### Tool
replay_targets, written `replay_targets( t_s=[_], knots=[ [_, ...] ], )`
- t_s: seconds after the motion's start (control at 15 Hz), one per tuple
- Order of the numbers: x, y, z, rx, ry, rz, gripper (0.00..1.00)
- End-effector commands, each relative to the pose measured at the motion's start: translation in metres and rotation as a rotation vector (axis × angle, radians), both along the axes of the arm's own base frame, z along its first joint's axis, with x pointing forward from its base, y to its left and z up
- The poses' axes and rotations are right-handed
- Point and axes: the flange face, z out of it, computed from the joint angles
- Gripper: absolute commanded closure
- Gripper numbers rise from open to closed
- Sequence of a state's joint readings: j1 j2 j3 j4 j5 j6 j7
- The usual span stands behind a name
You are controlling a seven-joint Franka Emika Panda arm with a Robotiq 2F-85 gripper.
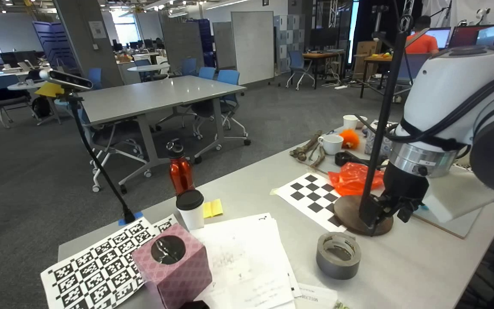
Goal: Hang the gray masking tape on the stand
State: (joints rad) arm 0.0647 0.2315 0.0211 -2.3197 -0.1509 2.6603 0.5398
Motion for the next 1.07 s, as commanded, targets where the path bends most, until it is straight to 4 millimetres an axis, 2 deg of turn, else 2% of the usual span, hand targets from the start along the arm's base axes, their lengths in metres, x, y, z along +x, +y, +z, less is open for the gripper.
replay_targets(
  t_s=[0.0, 0.4, 0.6, 1.0],
  knots=[
    [0.024, -0.003, -0.034, 0.025, -0.044, -0.070, 0.00],
    [0.043, 0.010, -0.072, 0.049, -0.047, -0.094, 0.00],
    [0.042, 0.013, -0.087, 0.044, -0.026, -0.106, 0.00],
    [0.036, 0.003, -0.106, 0.019, 0.002, -0.130, 0.00]
  ],
)
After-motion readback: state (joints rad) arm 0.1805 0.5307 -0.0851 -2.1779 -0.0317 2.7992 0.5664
